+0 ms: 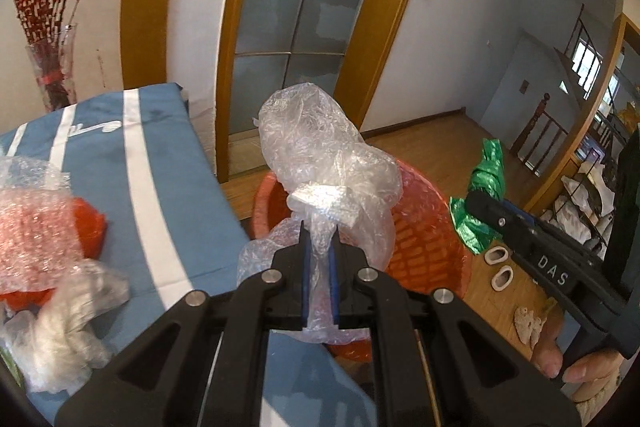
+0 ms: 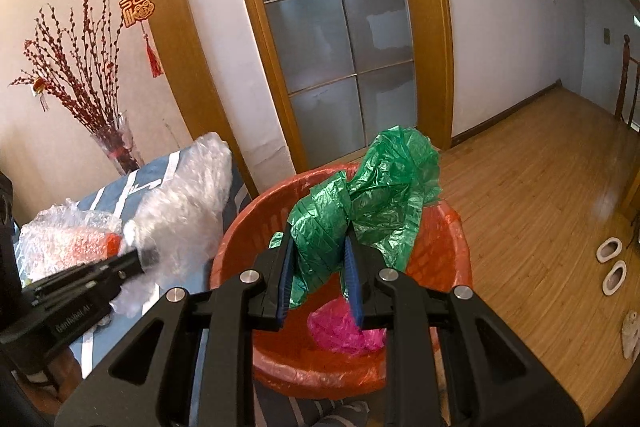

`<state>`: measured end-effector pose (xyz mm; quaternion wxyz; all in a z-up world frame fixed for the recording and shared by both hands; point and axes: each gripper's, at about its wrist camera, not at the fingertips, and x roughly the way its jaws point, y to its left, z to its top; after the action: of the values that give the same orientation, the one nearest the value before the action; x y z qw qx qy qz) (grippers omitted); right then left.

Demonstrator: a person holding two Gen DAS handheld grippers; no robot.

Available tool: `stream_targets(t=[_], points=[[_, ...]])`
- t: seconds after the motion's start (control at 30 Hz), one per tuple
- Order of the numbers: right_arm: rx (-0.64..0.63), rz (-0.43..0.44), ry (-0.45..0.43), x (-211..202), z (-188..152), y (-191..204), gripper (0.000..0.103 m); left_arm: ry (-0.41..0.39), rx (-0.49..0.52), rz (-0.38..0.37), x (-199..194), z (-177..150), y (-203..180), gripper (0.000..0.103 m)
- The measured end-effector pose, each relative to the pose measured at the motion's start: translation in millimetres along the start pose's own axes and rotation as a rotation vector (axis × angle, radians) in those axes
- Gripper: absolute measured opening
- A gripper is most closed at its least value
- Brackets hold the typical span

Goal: Collect trash
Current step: 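Carry both bags to the basket and open the right tool to drop the green bag, then open the left tool to drop the clear bag into the basket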

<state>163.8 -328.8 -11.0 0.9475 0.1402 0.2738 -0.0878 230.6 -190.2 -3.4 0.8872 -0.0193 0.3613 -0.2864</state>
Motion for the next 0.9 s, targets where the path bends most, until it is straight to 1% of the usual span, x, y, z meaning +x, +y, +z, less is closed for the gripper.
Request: stream_targets(t=[0.13,0.2,0.23,0.37,0.4,0.43,0.47,0.6,0.67,0.9], points=[[0.014,0.001,-0.005,6,6,-6,0.024,0.015,0.005,-0.006,13,1,-3,0.011],[0.028,0.009,-0.003,10,8,-10,0.026,0.021,0.003,-0.003,18,1,-4,0.012],[0.033,0.012,-0.002,11,8,-12,0.027,0.024,0.003,-0.002,20,0,-4,0.014],[0.046,0.025,0.003,14,8,-17,0.042,0.036,0.007,0.005,27,-2,-6,0.030],[0.048,0.024,0.004,14,7,-18,0.047,0.038,0.009,0.008,28,-3,-6,0.032],[0.049,0.019,0.003,14,6,-19,0.048,0.040,0.011,0.010,28,-4,-5,0.035],[0.051,0.015,0.004,13,5,-20,0.048,0.042,0.011,0.015,28,-5,-4,0.037],[0.060,-0.001,0.007,10,2,-24,0.048,0.046,0.010,0.032,24,-9,2,0.040],[0.054,-0.013,0.006,7,0,-24,0.048,0.043,0.007,0.045,20,-11,7,0.044],[0.033,-0.012,0.001,-3,-2,-11,0.048,0.024,-0.003,0.096,-8,-21,28,0.047]])
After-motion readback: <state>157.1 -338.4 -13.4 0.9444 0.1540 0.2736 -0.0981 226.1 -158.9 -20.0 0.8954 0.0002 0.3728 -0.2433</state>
